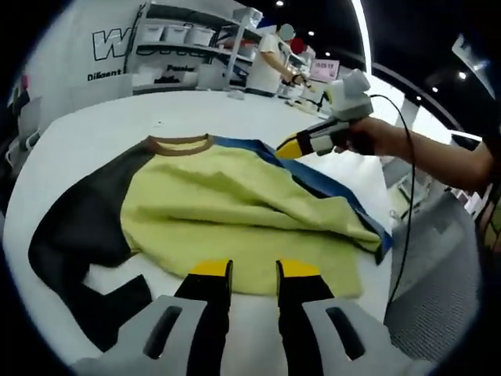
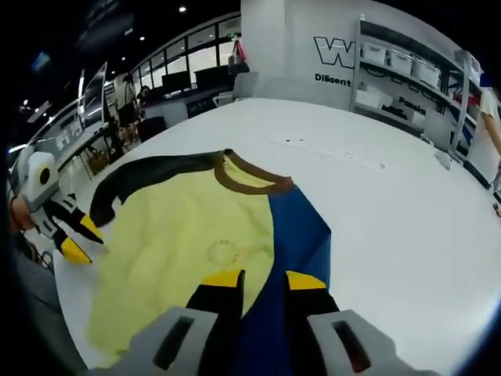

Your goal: Fold the garment on the visible template until the final outline fits inside the template.

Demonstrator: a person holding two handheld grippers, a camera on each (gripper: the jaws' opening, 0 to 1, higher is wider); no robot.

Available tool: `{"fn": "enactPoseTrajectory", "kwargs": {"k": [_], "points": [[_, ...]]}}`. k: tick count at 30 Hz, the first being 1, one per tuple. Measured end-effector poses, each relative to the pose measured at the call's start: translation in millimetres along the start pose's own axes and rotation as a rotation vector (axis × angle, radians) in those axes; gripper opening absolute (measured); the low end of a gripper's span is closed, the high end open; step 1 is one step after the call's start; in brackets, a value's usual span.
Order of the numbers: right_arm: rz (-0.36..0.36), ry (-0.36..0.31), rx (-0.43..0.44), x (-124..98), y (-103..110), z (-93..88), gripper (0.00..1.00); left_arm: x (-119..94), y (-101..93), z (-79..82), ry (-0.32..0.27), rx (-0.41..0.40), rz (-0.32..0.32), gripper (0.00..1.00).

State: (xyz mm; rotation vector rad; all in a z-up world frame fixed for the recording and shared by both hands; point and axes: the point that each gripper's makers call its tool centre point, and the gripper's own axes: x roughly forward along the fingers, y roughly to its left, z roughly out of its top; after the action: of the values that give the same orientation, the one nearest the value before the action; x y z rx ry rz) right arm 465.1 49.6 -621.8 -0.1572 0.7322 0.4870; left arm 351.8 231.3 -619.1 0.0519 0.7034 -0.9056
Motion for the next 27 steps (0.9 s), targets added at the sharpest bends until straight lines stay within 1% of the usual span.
{"fn": "enactPoseTrajectory", "kwargs": {"k": [3,4,7,9,11,14,17,24,25,26,27], "points": [[0.011,0.012,0.007,-2,4,-5.3,0.13,0,-6.1,-1.4,-0.002,0.012,-0.012,0.18],[0.013,0.017,0.006,-2,6,-7.8,0.13,1,-11.7,-2.4,-0.002,0.013,-0.033,0.18],[0.010,0.030,-0.003,-2,9,-13.9,0.14,2,-18.5,-5.4,0.011,0.021,-0.044,0.19],[0.018,0.037,0.005,-3,12,-17.6,0.14,4,-27.9,-8.3,0.024,0.047,-0.066,0.20],[0.023,0.045,0.001,-3,16,-21.2,0.15,6,-34.5,-9.7,0.030,0.054,-0.083,0.22],[0.028,0.047,0.005,-3,20,-24.2,0.15,8,-48.6,-13.7,0.048,0.095,-0.113,0.24],[0.035,0.051,0.008,-5,24,-26.5,0.15,10,-56.4,-17.6,0.072,0.143,-0.123,0.24],[0.046,0.072,-0.014,-6,32,-32.7,0.16,16,-72.9,-22.8,0.097,0.152,-0.159,0.25],[0.047,0.077,-0.025,-6,33,-34.5,0.16,17,-76.8,-25.2,0.108,0.153,-0.170,0.25],[0.038,0.092,-0.051,-6,33,-37.4,0.16,18,-82.1,-31.1,0.142,0.146,-0.178,0.26],[0.016,0.116,-0.113,-7,30,-40.9,0.16,19,-82.7,-32.3,0.147,0.149,-0.177,0.26]]}}
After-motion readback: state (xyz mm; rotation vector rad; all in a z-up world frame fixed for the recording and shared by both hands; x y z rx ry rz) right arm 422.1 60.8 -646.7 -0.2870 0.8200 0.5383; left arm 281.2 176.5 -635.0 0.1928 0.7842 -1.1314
